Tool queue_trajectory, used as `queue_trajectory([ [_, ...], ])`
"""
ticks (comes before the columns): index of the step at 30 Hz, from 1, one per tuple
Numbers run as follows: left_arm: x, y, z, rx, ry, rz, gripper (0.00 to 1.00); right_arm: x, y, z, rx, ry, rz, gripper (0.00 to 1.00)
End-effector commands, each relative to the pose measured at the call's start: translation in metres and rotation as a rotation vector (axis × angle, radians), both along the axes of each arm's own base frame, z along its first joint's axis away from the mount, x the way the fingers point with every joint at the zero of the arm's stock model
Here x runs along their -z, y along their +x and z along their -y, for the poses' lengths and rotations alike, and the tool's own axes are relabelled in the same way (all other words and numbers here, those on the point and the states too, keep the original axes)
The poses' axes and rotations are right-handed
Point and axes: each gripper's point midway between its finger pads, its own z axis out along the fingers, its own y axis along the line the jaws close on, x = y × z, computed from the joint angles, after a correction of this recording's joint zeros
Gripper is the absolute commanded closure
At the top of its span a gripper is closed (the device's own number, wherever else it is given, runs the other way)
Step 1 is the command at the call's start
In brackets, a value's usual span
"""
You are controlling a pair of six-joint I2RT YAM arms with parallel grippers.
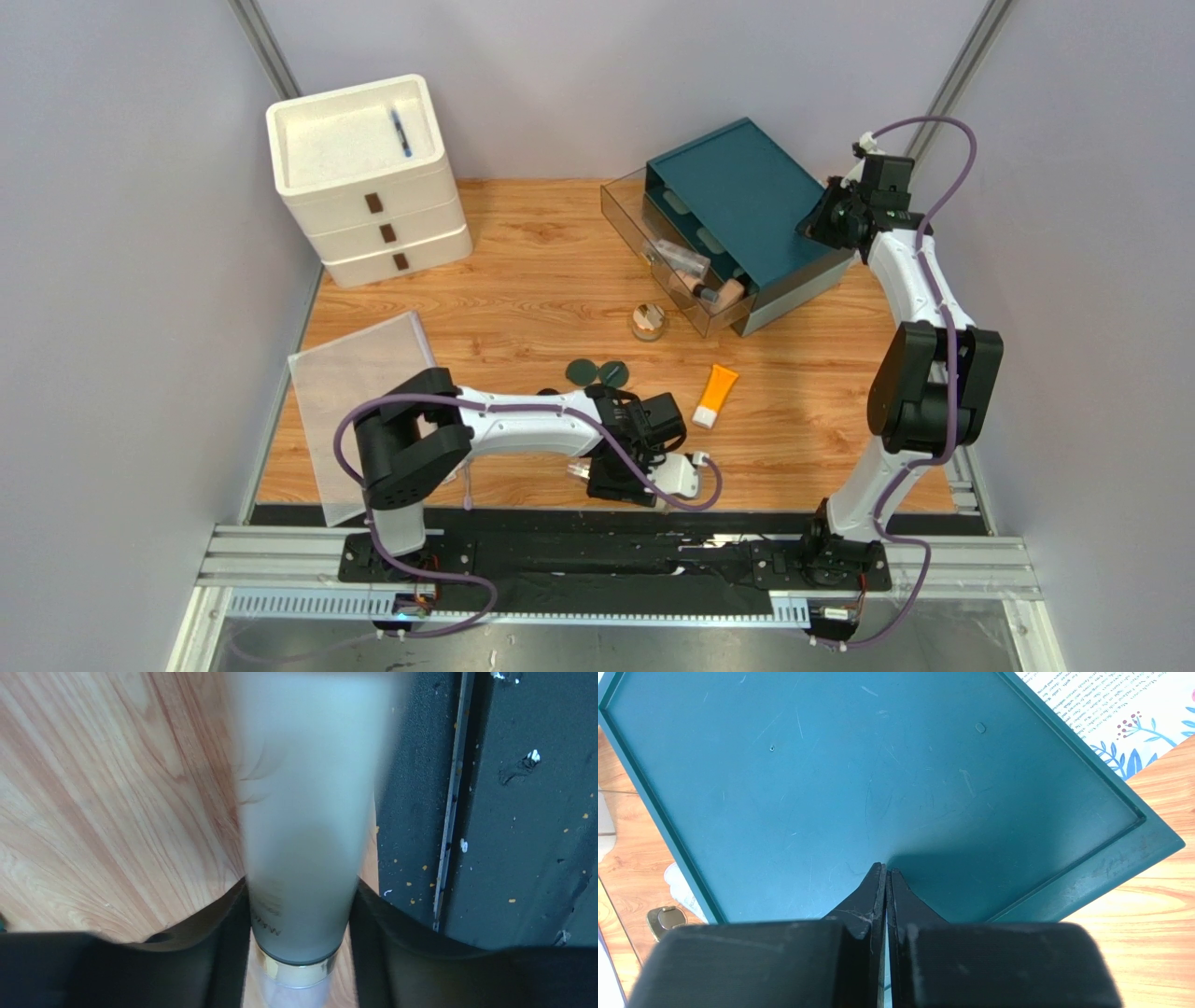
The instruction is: Organize the makeup
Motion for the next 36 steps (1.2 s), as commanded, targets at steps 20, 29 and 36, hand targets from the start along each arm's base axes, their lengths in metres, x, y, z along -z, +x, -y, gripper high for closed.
queue_trajectory([
  [20,-0.127,0.094,0.096,-0.272,-0.356,0.146,1.0,0.095,-0.068,-0.024,-0.045,0.032,-0.396,0.97],
  [29,-0.238,0.178,0.129,-0.5,-0.75,0.147,1.0,0.092,-0.064,-0.025,-0.047,0.039,-0.388,0.97],
  [36,-0.309,0.236,0.137,-0.78,-1.084,-0.027,1.0,0.093,-0.062,-0.024,-0.051,0.034,-0.392,0.97],
])
